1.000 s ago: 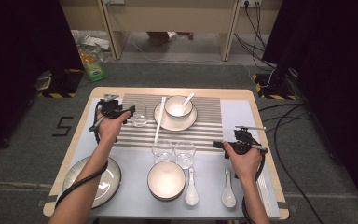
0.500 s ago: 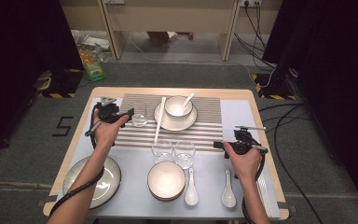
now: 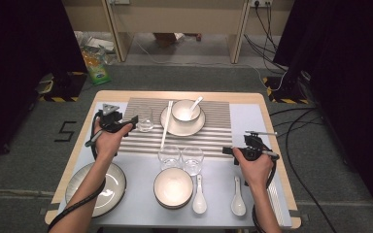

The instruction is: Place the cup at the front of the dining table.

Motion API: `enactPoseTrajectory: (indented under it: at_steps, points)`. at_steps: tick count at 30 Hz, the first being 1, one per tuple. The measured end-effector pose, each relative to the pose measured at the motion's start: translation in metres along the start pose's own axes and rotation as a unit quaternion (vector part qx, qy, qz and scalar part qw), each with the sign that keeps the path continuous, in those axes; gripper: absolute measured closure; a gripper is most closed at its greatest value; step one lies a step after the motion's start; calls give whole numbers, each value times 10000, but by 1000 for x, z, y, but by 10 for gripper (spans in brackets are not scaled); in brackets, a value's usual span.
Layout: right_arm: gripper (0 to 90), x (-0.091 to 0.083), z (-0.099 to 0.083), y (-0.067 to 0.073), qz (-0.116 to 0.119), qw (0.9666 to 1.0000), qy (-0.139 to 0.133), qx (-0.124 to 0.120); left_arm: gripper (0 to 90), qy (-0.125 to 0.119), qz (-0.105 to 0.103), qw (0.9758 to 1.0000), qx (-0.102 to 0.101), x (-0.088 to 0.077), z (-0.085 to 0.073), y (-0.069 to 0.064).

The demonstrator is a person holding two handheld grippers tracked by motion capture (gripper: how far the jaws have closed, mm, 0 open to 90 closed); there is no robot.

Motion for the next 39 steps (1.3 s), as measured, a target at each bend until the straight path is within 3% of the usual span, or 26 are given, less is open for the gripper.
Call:
enactPoseTrajectory:
  at_steps: [23,39]
  points:
    - [491,1,0,0,18,10000,-6,-18,315,2,-66,9998,194,-24,-15,-4]
    - [490,1,-1,0,12,10000,7,19,313,-38,-80,9998,165,-40,-30,2]
Point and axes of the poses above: each handheld gripper's, and its own axes: x roughly forward along the jaws, z roughly out of its top, y roughly to its left, the point moved 2 cm from there along x, roughly forward along the jaws, and after that the axes turned 3 degrees about x, right-handed, at the moved point
